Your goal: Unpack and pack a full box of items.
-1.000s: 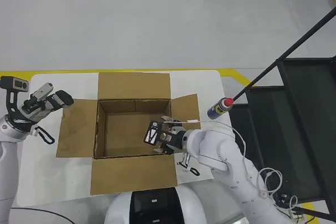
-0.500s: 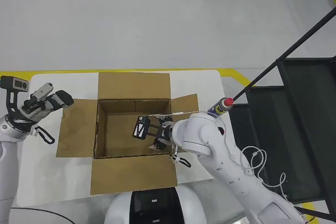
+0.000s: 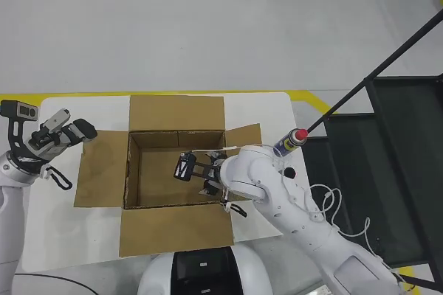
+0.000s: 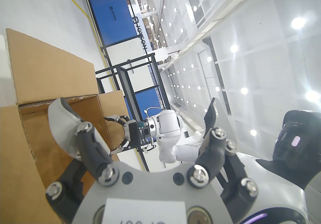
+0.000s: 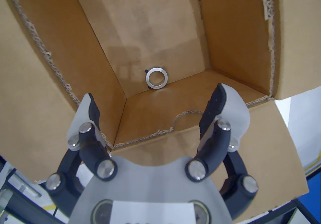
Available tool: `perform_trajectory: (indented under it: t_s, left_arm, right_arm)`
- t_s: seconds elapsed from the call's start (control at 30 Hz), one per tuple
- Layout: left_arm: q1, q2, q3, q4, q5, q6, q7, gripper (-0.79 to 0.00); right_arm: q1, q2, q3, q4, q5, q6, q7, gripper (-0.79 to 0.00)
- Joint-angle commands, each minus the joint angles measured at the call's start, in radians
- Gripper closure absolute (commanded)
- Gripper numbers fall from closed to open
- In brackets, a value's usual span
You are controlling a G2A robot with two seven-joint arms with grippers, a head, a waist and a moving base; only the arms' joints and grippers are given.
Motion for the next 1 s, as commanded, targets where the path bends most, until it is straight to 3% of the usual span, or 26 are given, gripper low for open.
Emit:
perform_trajectory:
  t_s: [0.0, 0.4, 0.97]
  left_arm:
    - [0.000, 0.000, 0.000, 0.000, 0.000, 0.000, 0.000, -0.785]
    - [0.000, 0.000, 0.000, 0.000, 0.000, 0.000, 0.000, -0.785]
    - [0.000, 0.000, 0.000, 0.000, 0.000, 0.000, 0.000, -0.785]
  right_arm:
    - [0.078, -0.014, -0.084, 0.068, -0.001, 0.052, 0.048, -0.785]
    - [0.434, -0.090, -0.413, 0.442, 0.240, 0.065, 0.062, -0.785]
    - [0.447, -0.092, -0.424, 0.455, 0.250, 0.062, 0.059, -0.785]
